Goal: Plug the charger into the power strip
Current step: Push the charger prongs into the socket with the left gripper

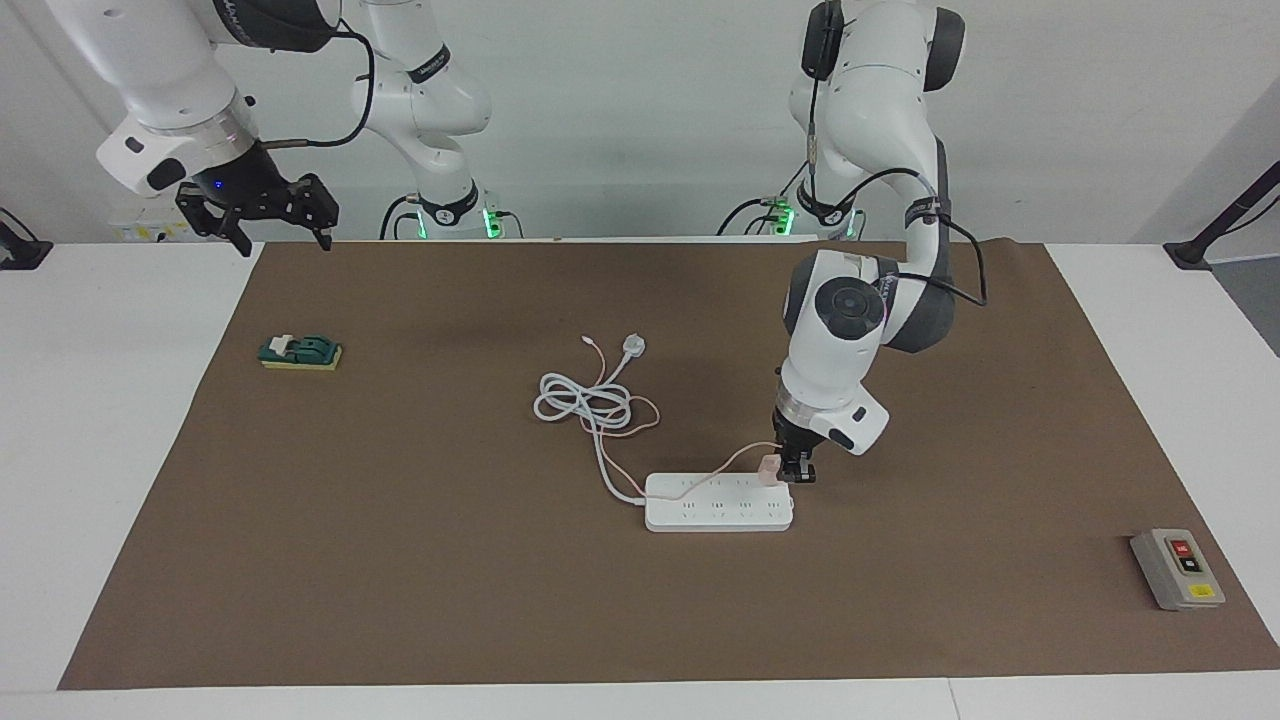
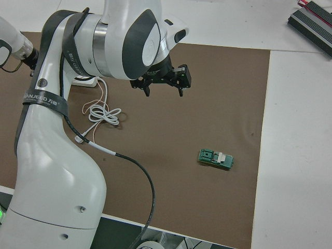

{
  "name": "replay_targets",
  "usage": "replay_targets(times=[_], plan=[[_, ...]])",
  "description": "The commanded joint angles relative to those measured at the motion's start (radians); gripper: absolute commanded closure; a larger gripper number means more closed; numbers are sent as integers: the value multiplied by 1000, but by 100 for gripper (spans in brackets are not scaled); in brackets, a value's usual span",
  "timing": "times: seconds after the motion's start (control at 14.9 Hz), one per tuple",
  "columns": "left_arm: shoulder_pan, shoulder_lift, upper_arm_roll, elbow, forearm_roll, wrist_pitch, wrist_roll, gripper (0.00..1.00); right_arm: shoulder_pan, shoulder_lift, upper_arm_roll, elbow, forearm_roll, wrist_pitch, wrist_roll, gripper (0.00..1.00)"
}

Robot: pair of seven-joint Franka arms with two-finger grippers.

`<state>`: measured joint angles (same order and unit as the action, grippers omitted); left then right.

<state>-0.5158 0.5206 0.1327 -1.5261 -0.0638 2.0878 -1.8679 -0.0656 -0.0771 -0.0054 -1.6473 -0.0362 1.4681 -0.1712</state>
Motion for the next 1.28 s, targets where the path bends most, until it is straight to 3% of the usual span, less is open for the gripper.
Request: replay_targets(times=[0.0, 0.74, 1.21], plan=[[-7, 10, 4, -36, 10, 25, 7, 100, -8, -6, 12, -3, -21, 9, 18, 0], [-20, 12, 4, -101, 12, 110, 7, 100, -10, -6, 12, -3, -22, 9, 19, 0], [-35, 47, 7, -89, 13, 100, 4, 100, -10, -6, 12, -5, -22, 9, 19, 0]])
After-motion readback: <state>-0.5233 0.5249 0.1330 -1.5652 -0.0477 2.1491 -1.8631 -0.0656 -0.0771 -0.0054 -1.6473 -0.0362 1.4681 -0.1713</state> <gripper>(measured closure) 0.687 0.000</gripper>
